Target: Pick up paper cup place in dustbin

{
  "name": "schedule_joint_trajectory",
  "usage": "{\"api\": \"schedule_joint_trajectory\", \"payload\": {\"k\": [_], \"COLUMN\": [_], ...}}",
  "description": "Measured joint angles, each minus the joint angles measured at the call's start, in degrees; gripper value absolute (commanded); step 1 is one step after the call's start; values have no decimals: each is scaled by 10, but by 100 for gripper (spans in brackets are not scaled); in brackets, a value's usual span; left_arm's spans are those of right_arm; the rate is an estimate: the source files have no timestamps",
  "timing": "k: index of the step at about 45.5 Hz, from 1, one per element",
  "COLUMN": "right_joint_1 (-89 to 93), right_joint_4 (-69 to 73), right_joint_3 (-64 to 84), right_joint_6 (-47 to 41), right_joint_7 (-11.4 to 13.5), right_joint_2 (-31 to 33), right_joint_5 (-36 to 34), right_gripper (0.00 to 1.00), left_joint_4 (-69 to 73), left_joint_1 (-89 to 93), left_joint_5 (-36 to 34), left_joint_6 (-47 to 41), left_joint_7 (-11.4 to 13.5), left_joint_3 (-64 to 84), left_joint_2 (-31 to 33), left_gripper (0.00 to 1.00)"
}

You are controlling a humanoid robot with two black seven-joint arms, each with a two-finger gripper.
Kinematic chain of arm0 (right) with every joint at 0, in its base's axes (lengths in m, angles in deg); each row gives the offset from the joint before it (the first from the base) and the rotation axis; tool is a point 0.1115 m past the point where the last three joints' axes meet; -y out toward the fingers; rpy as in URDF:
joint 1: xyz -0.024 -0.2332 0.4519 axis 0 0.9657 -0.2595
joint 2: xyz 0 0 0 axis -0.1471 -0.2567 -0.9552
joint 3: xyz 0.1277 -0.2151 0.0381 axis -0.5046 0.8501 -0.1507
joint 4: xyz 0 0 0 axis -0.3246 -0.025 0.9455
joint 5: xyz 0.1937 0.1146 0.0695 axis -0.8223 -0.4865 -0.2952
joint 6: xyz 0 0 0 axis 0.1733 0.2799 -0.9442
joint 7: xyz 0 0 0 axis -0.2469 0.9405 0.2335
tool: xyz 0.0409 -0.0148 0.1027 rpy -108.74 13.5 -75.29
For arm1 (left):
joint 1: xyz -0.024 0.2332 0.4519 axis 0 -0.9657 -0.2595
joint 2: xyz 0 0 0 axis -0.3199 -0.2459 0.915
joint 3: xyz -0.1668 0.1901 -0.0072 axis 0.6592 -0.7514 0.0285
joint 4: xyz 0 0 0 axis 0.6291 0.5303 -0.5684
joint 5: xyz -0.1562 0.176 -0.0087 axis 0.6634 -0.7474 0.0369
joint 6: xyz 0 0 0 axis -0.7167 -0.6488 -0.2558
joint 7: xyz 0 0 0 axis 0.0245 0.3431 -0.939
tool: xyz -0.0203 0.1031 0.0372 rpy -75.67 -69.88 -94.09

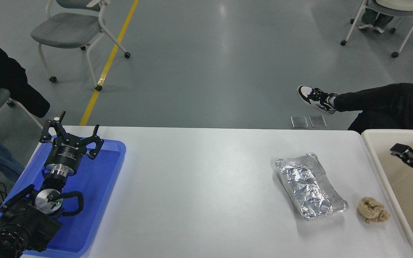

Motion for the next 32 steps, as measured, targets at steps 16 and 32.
{"api": "schedule_joint_trajectory", "payload": {"k": [16,32], "right_joint_1": [-285,-504], "right_joint_4": [226,379], "right_joint_3": [255,387], "right_joint_6": [-36,-153], "right_joint_7": [1,0], "right_joint_2": [-20,-133], "right_joint_5": [48,-8], "right_gripper": [100,100], "left_joint_4": [0,0], "left_joint_1": [0,0], "left_joint_5": [0,0], "left_joint_6": [0,0], "left_joint_7": [0,0], "left_joint_3": [0,0], "left_joint_2": [0,0], "left_gripper": [100,100]}}
